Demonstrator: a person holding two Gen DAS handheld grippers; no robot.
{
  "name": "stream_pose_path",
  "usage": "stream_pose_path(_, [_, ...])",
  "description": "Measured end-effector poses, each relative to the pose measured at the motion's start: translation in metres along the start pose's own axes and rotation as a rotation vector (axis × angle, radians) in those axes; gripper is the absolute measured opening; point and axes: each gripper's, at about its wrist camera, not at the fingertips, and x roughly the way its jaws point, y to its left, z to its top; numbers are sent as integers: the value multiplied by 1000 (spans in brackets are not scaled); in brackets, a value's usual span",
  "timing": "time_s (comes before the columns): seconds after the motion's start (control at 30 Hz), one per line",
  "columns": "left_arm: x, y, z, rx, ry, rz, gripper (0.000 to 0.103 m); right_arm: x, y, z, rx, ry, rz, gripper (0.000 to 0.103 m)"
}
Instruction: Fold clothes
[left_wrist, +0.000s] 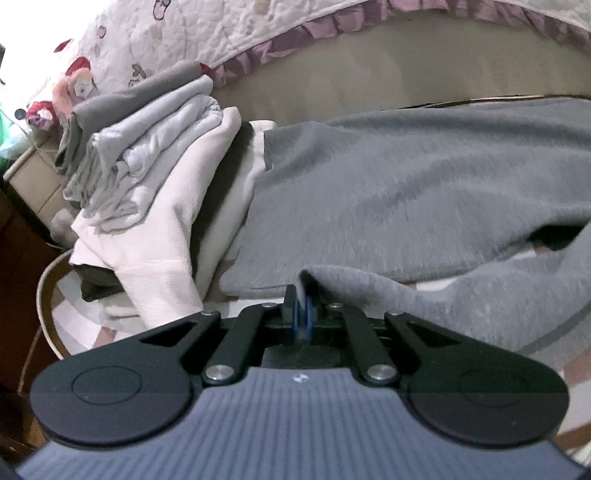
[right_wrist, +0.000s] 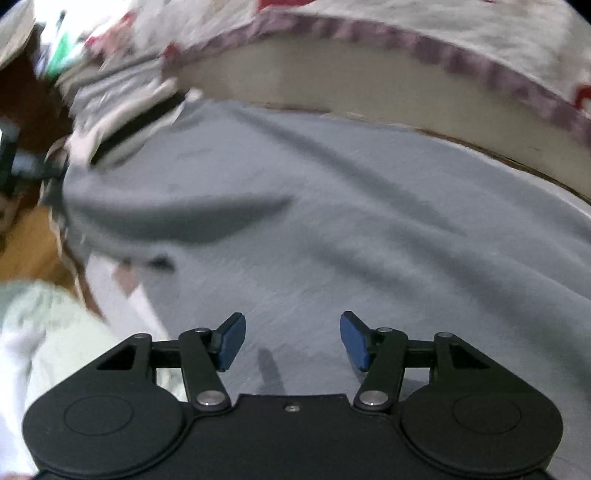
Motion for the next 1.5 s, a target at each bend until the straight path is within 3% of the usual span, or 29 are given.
stream_pose_path(0.1, [19, 6, 8, -68, 1, 12, 6, 13, 26, 3, -101, 19, 1, 62])
stream_pose_path(0.2, [29, 14, 23, -179, 8, 24, 15, 27, 36, 13, -109, 13, -11, 62])
stream_pose_path(0.27, [26, 15, 32, -198, -12, 45, 27, 37, 38, 21, -94, 13, -15, 62])
stream_pose_path(0.33, [15, 14, 38, -173, -68, 68, 58, 45, 39, 25, -81, 20, -15, 62])
stream_pose_path(0.37, [8, 15, 38, -159, -96, 39, 59, 50, 39, 25, -73, 28, -21, 62])
stream_pose_path(0.47, [-15, 19, 26, -120, -144, -186, 57, 66, 31, 19, -16, 87, -61, 65])
stream_pose_path(0.5, [-21, 17, 17, -99, -136, -230, 57, 70, 29, 15, -10, 99, -71, 65])
stream_pose_path(0.67, [-28, -13, -36, 28, -92, -358, 58, 64, 34, 4, -104, 69, -65, 67])
stream_pose_path(0.73, [-21, -29, -48, 58, -65, -370, 59, 61, 39, 4, -151, 56, -59, 58])
stream_pose_path(0.77, [-16, -37, -53, 69, -50, -369, 59, 59, 42, 4, -177, 49, -56, 48])
stream_pose_path(0.8, [-12, -44, -58, 80, -35, -368, 59, 58, 45, 4, -202, 41, -53, 24])
stream_pose_path(0.83, [-8, -52, -62, 82, -27, -361, 59, 56, 47, 4, -228, 34, -50, 14])
stream_pose_path(0.9, [-4, -61, -67, 74, -18, -329, 59, 49, 56, 6, -268, 17, -68, 8])
stream_pose_path(1.03, [-9, -62, -74, 44, -15, -293, 59, 19, 62, 14, -269, -22, -60, 7])
stream_pose_path(1.17, [-25, -38, -73, -83, -17, -351, 60, -43, 74, 27, -246, -72, -27, 5])
stream_pose_path(1.23, [-29, -23, -74, -193, -2, -399, 69, -64, 80, 28, -261, -70, -35, 5])
stream_pose_path(1.33, [-18, -1, -75, -385, 53, -472, 69, -60, 84, 22, -259, -4, -3, 5])
stream_pose_path(1.43, [0, 15, -81, -574, 126, -499, 69, -45, 89, 15, -273, 80, 111, 5])
stream_pose_path(1.5, [11, 23, -83, -656, 165, -522, 69, -45, 89, 18, -292, 53, 82, 5])
